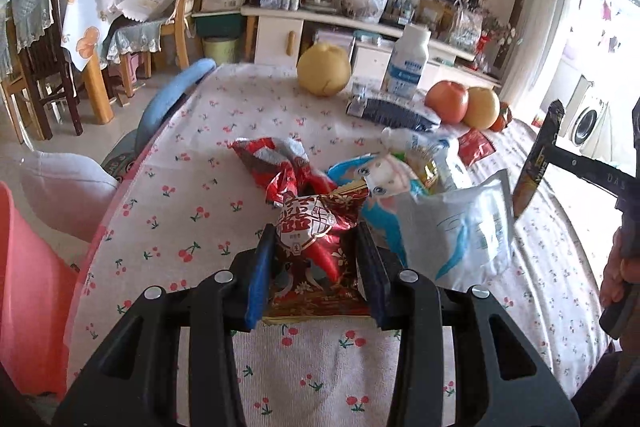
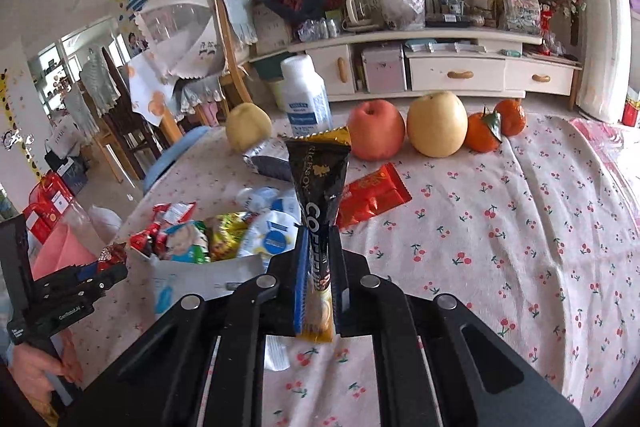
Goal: Collect trash
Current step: 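Grasp the red snack wrapper with the left tool while the right tool grasps the COFFEEMIX stick, then lift the red wrapper with the left tool while the right tool lifts the COFFEEMIX stick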
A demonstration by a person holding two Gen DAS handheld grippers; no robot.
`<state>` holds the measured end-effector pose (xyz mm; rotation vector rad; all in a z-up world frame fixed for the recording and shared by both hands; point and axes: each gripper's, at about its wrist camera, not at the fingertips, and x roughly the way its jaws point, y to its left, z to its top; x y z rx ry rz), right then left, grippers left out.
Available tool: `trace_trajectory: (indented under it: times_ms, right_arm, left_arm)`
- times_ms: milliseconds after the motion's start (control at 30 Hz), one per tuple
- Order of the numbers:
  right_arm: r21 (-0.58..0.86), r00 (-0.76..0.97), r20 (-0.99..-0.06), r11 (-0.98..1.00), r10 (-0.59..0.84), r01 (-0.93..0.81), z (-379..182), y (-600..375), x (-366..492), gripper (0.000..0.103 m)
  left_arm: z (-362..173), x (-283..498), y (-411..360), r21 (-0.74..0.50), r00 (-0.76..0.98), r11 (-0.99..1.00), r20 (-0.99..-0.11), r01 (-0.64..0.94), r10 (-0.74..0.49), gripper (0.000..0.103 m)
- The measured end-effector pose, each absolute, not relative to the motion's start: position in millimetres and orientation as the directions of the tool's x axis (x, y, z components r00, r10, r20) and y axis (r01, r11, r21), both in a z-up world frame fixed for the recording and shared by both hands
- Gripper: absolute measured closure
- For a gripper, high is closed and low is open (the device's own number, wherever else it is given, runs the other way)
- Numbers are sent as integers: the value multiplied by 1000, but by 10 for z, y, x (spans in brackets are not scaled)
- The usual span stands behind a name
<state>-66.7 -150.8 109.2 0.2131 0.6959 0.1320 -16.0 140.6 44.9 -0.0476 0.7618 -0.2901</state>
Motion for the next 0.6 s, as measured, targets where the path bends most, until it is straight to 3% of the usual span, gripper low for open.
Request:
trace_trajectory:
  times_ms: [600]
  right_arm:
    - [207,842,-499,972,205,-114,1704,-1132,-1190,93]
  left_arm:
    - [575,-273,1686,-198,724,952,-619,231,-305,62]
